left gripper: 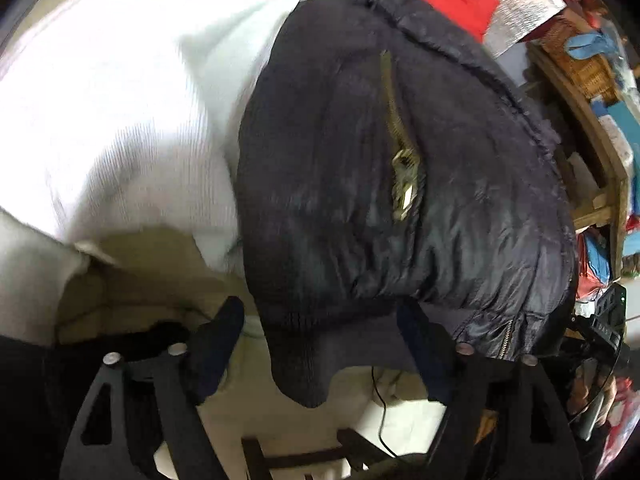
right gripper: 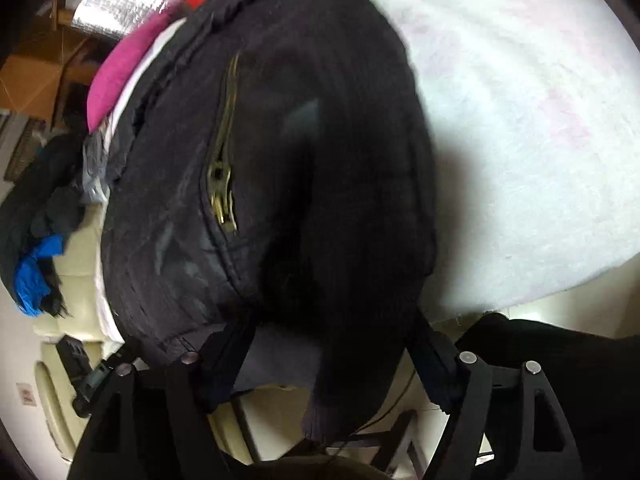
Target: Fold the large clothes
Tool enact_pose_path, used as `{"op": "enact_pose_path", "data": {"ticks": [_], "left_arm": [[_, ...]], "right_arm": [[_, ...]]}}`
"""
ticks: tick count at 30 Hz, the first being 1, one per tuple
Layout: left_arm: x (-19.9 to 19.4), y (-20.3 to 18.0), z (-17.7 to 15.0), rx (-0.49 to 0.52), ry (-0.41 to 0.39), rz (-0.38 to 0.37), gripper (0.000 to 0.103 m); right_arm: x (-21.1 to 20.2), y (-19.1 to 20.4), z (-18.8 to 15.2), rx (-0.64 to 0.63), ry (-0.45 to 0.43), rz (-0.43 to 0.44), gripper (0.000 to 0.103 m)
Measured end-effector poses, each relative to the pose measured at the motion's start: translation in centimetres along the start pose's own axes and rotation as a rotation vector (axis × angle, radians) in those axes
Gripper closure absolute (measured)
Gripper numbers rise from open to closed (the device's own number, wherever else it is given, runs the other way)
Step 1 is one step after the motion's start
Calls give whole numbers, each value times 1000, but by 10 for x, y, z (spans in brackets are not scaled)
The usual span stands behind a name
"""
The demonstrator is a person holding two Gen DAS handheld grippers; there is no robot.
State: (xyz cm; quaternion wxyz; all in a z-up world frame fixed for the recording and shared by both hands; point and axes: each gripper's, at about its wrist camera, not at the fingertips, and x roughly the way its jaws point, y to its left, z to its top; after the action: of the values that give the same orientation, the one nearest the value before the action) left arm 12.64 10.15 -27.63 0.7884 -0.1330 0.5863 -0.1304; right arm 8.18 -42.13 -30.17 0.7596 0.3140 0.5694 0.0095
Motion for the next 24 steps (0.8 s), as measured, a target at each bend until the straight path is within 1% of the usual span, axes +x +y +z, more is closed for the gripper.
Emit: {"op": "enact_pose_path", "data": {"ticks": [1,2,3,4,5,6,7,8,9,10,11,14,15,17,18,19,20,22,23,24], "left_arm": [[3,-2,-2,12,14,13,23],[5,-1,-3,27,21,21,23],[6,-4,-5,46,27,27,23],[7,-6,-7,61,25,32,25],[6,-8,-9,72,17,25,43],[9,-13,-7,81,16,33,52],[7,-15,-9,88,7,46,65],[4,-15,-8,88,-3,45,75],[1,-15,-7,81,-13,30,81],[-6,-14,-6,74,-26,17,90],[-12,-15,-5,72,-39,1,91],[-44,-22,-9,109,-135,-54,92],[-50,-22,-11,122,-150,-61,92],[-55,-21,-11,138,-154,-83,92],[-50,-22,-11,133,-134,-91,89],[-43,-20,-9,115,-104,-86,77],[-34,-18,-4,91,-66,-90,61],[-17,-14,-1,43,-7,-111,51],[-12,-14,-1,35,6,-102,48],[-6,-14,-1,36,18,-90,46]], "right_arm": [[1,5,0,-15,-6,-13,25],[2,11,0,-33,-8,-26,27],[2,13,-1,-51,-11,-40,37],[0,17,-3,-68,-11,-57,46],[-2,20,-4,-91,-13,-84,66],[-7,25,-6,-124,-24,-119,71],[-12,29,-8,-142,-33,-118,77],[-17,33,-9,-156,-41,-114,79],[-25,38,-11,-180,-55,-112,80],[-33,44,-13,-197,-67,-94,80],[-39,48,-13,-202,-73,-69,81],[-64,56,-11,-236,-124,60,81],[-67,56,-9,-231,-129,104,81],[-61,52,-3,-211,-112,143,81],[-52,48,0,-188,-96,143,77],[-43,43,2,-158,-76,147,77],[-34,40,2,-129,-51,145,77],[-18,28,6,-62,-9,141,74],[-12,23,7,-38,1,141,63],[-7,17,8,-20,11,139,40]]}}
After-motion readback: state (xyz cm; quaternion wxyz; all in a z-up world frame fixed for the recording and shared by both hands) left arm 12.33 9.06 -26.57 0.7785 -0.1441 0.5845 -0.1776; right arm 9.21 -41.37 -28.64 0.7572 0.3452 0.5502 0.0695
